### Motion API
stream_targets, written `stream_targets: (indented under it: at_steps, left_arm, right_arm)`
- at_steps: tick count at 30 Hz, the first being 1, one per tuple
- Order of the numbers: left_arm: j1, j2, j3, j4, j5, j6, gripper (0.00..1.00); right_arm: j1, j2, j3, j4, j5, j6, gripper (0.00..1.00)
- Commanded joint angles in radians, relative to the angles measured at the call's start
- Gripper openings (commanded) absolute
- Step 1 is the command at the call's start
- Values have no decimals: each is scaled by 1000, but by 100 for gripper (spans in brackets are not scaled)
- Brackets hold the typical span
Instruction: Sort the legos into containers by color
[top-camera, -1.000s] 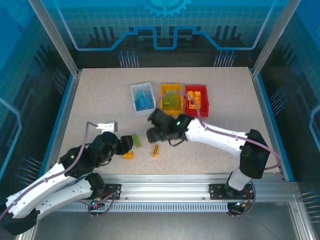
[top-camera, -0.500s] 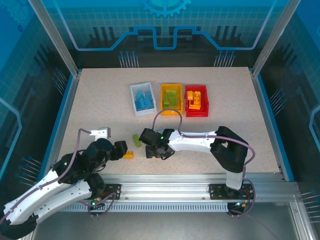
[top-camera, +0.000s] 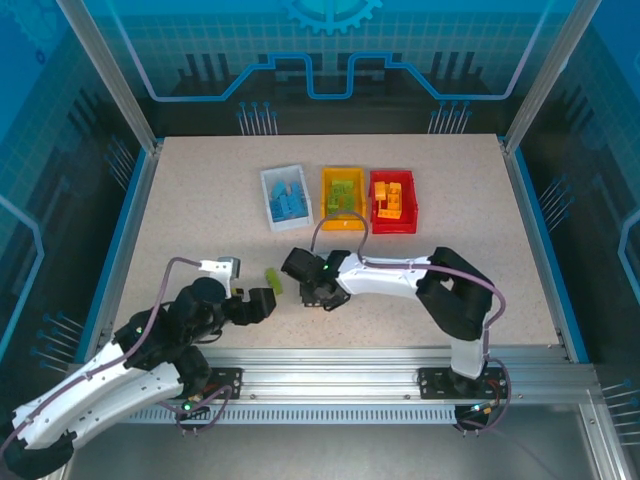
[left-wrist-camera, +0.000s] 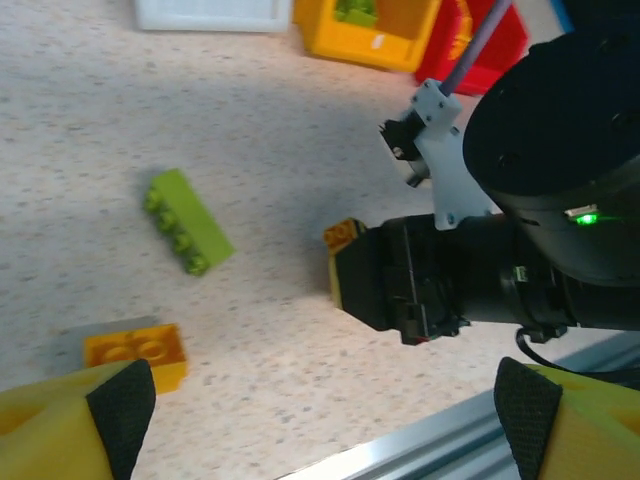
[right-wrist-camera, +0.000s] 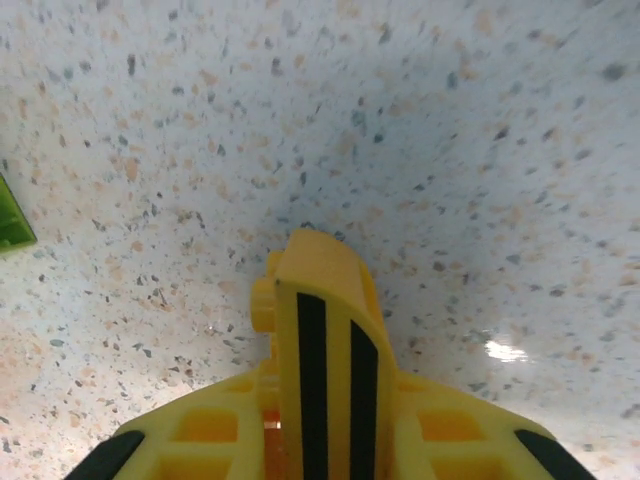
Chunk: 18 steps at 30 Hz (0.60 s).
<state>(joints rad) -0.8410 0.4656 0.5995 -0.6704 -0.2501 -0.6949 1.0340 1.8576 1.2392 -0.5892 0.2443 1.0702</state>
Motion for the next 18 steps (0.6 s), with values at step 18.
stream_targets:
  at_steps: [18]
  left_arm:
    - [-4, 526, 225, 463, 114, 195, 99]
  right_arm:
    - [-740, 118, 477, -299, 104, -565, 20]
